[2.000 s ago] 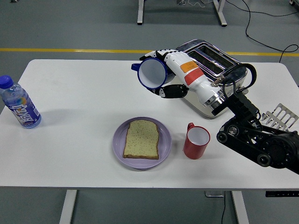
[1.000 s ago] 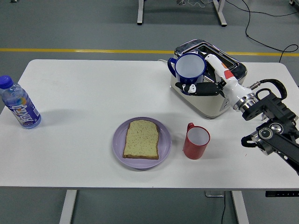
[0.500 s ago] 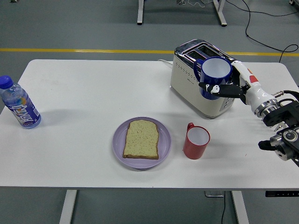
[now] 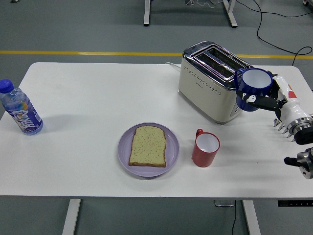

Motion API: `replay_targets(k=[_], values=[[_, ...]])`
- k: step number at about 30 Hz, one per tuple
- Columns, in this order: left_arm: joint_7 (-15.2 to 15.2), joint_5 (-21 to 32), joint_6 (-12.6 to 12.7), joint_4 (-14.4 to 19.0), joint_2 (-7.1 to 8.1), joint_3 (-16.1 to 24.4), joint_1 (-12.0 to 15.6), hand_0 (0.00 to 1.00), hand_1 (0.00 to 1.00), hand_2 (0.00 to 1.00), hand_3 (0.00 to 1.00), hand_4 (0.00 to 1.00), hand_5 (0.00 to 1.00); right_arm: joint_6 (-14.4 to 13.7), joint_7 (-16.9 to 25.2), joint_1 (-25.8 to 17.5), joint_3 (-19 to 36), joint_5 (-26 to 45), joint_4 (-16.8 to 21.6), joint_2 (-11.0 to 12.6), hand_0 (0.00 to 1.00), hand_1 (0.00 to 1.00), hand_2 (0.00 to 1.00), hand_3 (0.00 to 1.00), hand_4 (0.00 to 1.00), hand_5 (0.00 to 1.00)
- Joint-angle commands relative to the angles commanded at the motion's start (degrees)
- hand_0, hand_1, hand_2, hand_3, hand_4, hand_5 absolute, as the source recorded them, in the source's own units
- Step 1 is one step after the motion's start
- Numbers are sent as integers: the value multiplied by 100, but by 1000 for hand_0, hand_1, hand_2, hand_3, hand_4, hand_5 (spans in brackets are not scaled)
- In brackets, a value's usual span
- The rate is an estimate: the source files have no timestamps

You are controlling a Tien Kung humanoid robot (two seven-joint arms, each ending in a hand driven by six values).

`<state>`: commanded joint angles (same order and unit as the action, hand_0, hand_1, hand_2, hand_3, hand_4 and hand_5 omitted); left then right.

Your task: Pick up the cup,pour liquid into bread,place the cup on the desk

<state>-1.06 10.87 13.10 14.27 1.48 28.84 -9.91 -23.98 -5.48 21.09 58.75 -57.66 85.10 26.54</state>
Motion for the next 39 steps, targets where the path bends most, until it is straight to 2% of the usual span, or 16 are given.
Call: replay_targets(k=[9, 16, 21, 31, 39], values=[[-15, -60, -1, 1, 1, 32, 9, 690, 756, 773, 611, 396, 998, -327, 208, -463, 288, -90, -184, -138, 497, 405, 517, 511, 655, 2], [-5, -33, -11, 1, 5, 8, 9, 690, 756, 773, 611, 396, 998, -474, 622, -929, 741, -202, -401, -573, 501, 408, 517, 511, 654, 2], [-11, -34, -16, 1, 7, 5, -2, 690, 756, 773, 611, 396, 998, -514, 923, -1178, 866, -95, -495, -757, 503, 408, 517, 512, 652, 2], [7, 21, -28, -2, 16, -31, -24, 690, 756, 773, 611, 396, 998, -799, 1516, -1440, 865, 6, -676, -983, 514, 412, 517, 512, 649, 2], [9, 26, -33, -4, 21, -35, -31, 690, 756, 773, 611, 396, 998, -823, 1761, -1500, 715, 21, -874, -1054, 525, 415, 519, 512, 647, 2]])
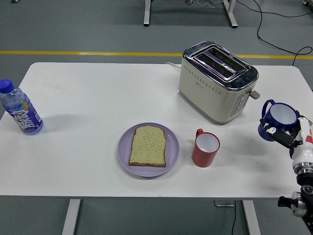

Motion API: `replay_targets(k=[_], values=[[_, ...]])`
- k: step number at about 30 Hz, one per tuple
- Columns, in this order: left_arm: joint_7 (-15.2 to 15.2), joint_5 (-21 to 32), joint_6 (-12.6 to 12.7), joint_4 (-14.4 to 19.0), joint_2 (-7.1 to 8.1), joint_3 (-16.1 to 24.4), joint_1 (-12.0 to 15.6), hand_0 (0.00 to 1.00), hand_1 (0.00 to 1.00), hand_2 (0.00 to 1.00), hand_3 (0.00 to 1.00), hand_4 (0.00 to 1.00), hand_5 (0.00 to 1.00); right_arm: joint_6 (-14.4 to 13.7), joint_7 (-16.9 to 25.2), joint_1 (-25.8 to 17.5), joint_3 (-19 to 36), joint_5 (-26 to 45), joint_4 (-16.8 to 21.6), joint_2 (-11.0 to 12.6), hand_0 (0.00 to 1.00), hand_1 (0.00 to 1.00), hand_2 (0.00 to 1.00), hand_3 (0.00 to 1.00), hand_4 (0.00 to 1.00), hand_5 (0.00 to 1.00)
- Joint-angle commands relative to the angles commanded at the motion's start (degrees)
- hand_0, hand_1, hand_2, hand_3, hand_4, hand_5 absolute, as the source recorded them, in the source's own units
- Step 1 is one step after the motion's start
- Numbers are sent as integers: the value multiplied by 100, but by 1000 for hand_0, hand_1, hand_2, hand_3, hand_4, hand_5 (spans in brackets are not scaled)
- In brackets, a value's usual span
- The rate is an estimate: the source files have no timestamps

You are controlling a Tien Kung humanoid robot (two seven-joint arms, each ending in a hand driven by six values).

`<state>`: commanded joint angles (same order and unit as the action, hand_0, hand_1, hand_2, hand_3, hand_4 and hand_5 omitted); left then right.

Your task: Pick up the cup,pour liquid into bread,place the cup on the desk

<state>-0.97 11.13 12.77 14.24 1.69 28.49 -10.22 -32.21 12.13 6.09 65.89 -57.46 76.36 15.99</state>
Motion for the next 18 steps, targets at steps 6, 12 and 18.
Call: replay_targets(k=[6, 12, 18], values=[[3, 12, -4, 0, 2, -8, -2, 690, 756, 773, 611, 396, 998, -10, 27, -42, -170, 25, -57, -55, 523, 417, 517, 510, 644, 2], [12, 33, -8, 2, 10, -29, -13, 690, 756, 773, 611, 396, 998, -77, 69, -12, -248, 47, -126, -91, 540, 437, 525, 511, 633, 2], [14, 49, -4, 5, 18, -41, -24, 690, 756, 773, 611, 396, 998, -71, 207, 29, -393, 196, -289, -109, 550, 437, 525, 509, 628, 2]])
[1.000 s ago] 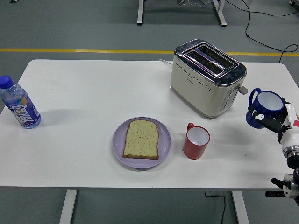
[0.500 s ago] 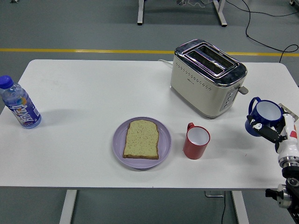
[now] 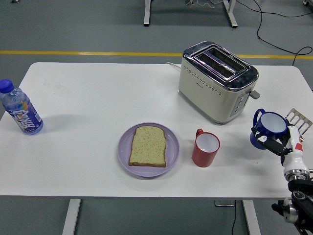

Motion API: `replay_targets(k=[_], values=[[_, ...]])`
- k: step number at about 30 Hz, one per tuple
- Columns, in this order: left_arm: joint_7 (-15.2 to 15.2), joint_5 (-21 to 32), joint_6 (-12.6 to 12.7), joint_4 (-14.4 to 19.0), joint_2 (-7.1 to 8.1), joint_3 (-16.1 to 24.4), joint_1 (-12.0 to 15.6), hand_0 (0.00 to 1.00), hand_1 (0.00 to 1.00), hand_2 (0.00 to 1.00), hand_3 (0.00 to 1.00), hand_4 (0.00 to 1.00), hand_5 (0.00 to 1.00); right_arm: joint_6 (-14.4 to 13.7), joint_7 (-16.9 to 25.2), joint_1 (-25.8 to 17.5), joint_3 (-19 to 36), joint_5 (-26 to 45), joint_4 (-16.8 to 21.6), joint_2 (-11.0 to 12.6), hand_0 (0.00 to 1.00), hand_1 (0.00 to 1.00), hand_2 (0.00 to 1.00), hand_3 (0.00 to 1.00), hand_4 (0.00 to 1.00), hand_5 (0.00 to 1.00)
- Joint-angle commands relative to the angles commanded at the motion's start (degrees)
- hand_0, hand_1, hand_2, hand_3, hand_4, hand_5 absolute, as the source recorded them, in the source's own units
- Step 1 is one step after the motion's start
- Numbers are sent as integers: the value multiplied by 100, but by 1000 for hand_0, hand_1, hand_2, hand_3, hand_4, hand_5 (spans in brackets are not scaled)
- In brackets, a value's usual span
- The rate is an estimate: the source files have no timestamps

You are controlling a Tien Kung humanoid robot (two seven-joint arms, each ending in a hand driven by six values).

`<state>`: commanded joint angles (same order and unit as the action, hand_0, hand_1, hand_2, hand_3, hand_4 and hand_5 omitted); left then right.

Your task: Pick up the cup,pour liquid into bread,place the cup on the desk

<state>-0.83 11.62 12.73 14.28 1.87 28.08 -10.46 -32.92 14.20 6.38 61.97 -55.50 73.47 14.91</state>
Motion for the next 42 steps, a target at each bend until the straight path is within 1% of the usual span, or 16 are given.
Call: replay_targets(k=[7, 13, 16, 23, 26, 29, 35, 42], values=[[-10, -6, 10, 5, 3, 1, -10, 690, 756, 773, 611, 396, 998, 37, 121, 74, -218, 53, -123, -9, 551, 436, 525, 509, 626, 2], [-16, -12, 12, 6, 3, 8, -10, 690, 756, 773, 611, 396, 998, 101, 177, 99, -301, 84, -218, 0, 553, 438, 526, 509, 625, 2], [-22, -28, 15, 7, 2, 16, -5, 690, 756, 773, 611, 396, 998, 219, 240, 94, -322, 59, -325, -3, 553, 438, 526, 509, 625, 2], [-35, -75, 25, 10, 1, 43, -3, 690, 756, 773, 611, 396, 998, 625, 348, 57, -269, -116, -536, 0, 555, 439, 526, 510, 626, 2], [-42, -100, 28, 11, 1, 55, 0, 690, 756, 773, 611, 396, 998, 923, 467, 54, -243, -194, -620, -5, 558, 446, 533, 509, 632, 2], [-56, -143, 39, 12, -5, 85, 4, 690, 756, 773, 611, 396, 998, 1092, 527, 60, -251, -231, -680, -14, 558, 446, 533, 509, 632, 2], [-76, -202, 46, 14, -9, 119, 12, 690, 756, 773, 611, 396, 998, 1075, 553, 87, -279, -224, -766, -27, 560, 447, 534, 508, 629, 2], [-91, -248, 48, 16, -12, 148, 25, 690, 756, 773, 611, 396, 998, 940, 604, 145, -344, -189, -885, -62, 561, 446, 534, 508, 635, 2]])
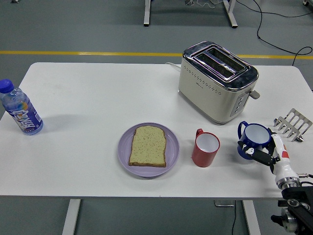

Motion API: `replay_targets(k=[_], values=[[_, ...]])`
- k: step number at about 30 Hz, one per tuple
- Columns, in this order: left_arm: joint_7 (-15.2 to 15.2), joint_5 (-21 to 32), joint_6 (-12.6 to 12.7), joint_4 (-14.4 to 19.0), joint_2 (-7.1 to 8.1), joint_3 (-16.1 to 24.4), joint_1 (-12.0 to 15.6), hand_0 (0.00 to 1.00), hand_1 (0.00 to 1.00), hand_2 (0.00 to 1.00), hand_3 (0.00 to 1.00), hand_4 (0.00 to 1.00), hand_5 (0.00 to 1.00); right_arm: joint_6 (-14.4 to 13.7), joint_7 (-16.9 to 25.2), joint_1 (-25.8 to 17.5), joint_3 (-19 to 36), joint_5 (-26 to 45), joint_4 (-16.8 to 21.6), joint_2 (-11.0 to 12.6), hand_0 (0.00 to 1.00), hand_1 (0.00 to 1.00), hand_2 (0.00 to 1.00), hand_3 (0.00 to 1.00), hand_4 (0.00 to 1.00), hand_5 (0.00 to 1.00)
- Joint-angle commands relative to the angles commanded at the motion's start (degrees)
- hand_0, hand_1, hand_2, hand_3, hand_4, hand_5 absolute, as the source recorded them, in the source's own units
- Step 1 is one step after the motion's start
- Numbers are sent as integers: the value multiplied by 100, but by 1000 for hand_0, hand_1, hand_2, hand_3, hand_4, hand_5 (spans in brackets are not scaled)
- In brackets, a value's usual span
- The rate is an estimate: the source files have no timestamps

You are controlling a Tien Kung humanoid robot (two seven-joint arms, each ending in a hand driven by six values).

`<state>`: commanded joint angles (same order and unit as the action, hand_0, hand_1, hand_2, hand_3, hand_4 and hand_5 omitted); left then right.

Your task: Pick up the cup,pour liquid into bread,place the cup on the desk

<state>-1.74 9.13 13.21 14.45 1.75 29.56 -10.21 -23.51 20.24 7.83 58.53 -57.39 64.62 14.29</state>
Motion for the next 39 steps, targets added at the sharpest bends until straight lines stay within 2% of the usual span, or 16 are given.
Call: replay_targets(k=[22, 39], values=[[41, 148, -18, 2, 8, -99, -25, 690, 756, 773, 611, 396, 998, -50, 164, 171, -249, 159, -323, -65, 562, 448, 536, 507, 643, 2], [35, 153, -19, 2, 18, -100, -53, 690, 756, 773, 611, 396, 998, -119, 614, 383, -645, 663, -686, -68, 563, 450, 537, 505, 638, 2]])
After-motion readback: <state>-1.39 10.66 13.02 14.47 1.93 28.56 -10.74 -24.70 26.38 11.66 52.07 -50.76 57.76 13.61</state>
